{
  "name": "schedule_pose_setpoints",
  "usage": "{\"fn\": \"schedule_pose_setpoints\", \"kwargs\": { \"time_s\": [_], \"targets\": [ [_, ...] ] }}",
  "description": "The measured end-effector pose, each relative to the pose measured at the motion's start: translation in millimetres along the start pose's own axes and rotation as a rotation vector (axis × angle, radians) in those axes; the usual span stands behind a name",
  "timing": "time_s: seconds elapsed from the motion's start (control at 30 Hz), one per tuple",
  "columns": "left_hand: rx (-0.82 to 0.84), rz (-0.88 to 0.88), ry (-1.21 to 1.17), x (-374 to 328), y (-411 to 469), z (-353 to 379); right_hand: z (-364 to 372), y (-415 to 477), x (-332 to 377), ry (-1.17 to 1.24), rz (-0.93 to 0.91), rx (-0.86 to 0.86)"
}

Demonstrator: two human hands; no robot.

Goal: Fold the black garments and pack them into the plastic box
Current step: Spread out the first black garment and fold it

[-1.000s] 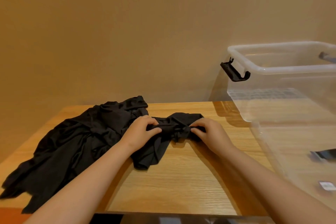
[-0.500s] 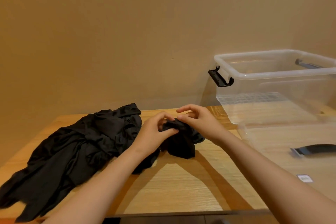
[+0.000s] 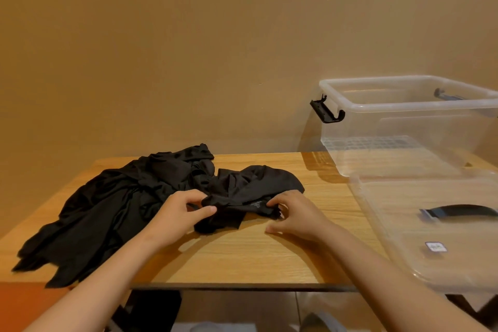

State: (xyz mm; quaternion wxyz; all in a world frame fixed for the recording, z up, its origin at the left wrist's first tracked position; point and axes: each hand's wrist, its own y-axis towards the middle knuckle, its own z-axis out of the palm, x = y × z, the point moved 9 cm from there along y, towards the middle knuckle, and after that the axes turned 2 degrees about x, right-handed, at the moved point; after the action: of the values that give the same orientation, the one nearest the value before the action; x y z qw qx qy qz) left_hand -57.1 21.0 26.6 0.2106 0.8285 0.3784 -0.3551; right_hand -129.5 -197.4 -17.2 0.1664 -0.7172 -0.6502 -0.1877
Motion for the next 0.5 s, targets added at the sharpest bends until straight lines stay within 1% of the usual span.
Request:
{"fn": "schedule_pose_setpoints", "kwargs": {
  "time_s": [0.07,0.2,0.27,0.3,0.43,0.5],
  "targets": [
    [-0.012,-0.016,-0.021,2,-9,-5,6,4,9,-0.078,-0.003,-0.074],
    [-0.045,-0.042,-0.027,8,-20,-20,13,10,23,-0.093,-0.002,-0.217],
    [-0.065,-0.044,-0.029,11,-25,-28,12,11,25,-0.034,0.007,-0.255],
    [-0.083,-0.046,-0.031,13,-26,-33,10,12,22,0.044,0.016,-0.258],
    [-0.18,-0.055,-0.085,16,-26,-50,-10,12,4,0.529,0.074,-0.27],
    [-0.211,-0.044,-0.114,11,-21,-53,-25,12,-3,0.656,0.1,-0.31]
  ]
}}
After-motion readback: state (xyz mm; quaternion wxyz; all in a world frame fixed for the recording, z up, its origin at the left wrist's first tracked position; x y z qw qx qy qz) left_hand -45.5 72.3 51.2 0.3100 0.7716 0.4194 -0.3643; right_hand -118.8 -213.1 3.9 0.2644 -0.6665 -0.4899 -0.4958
